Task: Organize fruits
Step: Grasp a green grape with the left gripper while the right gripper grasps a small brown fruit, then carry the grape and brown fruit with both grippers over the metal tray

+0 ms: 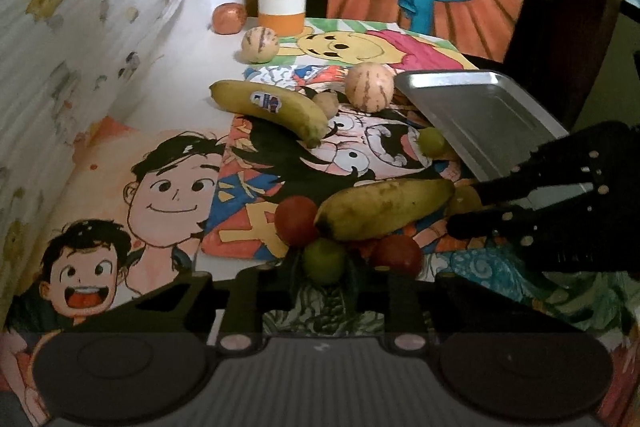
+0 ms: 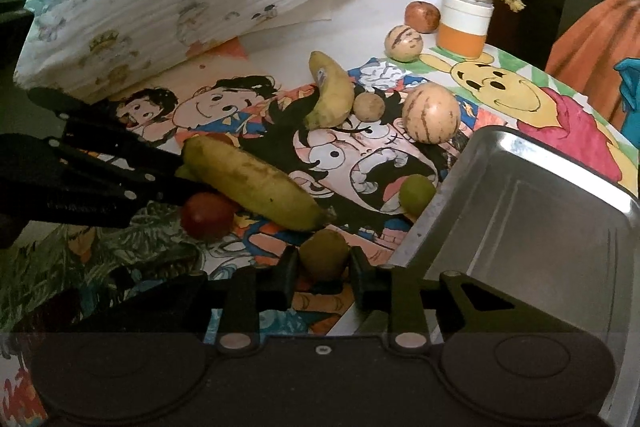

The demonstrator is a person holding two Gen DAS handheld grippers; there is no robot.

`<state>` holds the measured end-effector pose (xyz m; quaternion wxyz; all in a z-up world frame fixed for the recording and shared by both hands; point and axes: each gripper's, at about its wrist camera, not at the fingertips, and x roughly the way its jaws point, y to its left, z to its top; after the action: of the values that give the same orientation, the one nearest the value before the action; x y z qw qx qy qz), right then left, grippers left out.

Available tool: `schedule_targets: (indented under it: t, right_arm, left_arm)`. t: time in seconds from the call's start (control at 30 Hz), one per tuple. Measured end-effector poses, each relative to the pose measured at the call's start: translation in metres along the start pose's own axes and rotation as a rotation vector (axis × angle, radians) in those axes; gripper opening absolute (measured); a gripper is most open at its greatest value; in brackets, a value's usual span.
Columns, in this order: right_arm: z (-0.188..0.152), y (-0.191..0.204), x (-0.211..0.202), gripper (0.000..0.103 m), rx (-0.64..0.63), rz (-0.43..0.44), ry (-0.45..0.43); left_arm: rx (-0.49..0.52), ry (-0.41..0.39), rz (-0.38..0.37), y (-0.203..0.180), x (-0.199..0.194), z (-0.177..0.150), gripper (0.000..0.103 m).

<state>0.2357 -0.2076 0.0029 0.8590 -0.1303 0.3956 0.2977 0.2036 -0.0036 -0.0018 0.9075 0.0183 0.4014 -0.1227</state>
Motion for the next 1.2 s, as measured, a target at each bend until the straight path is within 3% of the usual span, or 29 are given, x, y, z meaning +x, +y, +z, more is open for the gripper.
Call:
schedule_targets:
  t: [0.37,0.57,0.7,0.87,1.03,1.2]
  right_arm:
    - [-0.014,0.01,-0.024,0.029,0.077,0.043,-0.048]
    - [-0.017,0.005,-0.049,0.029,0.109,0.041,-0.101]
    - [-0.011,-0.012,-0.075,0.029,0.129,0.002,-0.163]
    - [0.003,-0.044,-0.103,0.029,0.172,-0.126,-0.264]
    - [0.016,-0.082,-0.112,0.029,0.219,-0.209,-0.324]
    - [0.016,-0.12,-0.097,0.029,0.279,-0.254,-0.303]
  left_arm:
    - [-0.087,0.005,-0.016,-0.006,-0.022,-0.015,0.025]
    - [-0.123,-0.011,-0.071,-0.01,-0.042,-0.013,0.025]
    - [-0.08,-0.068,-0.091,-0.023,-0.056,0.008,0.025]
    - [-0.005,-0.136,-0.064,-0.049,-0.055,0.048,0.025]
    - [0.034,-0.186,-0.082,-0.074,-0.026,0.083,0.025]
    - [0.03,-0.184,-0.136,-0.092,0.015,0.109,0.026]
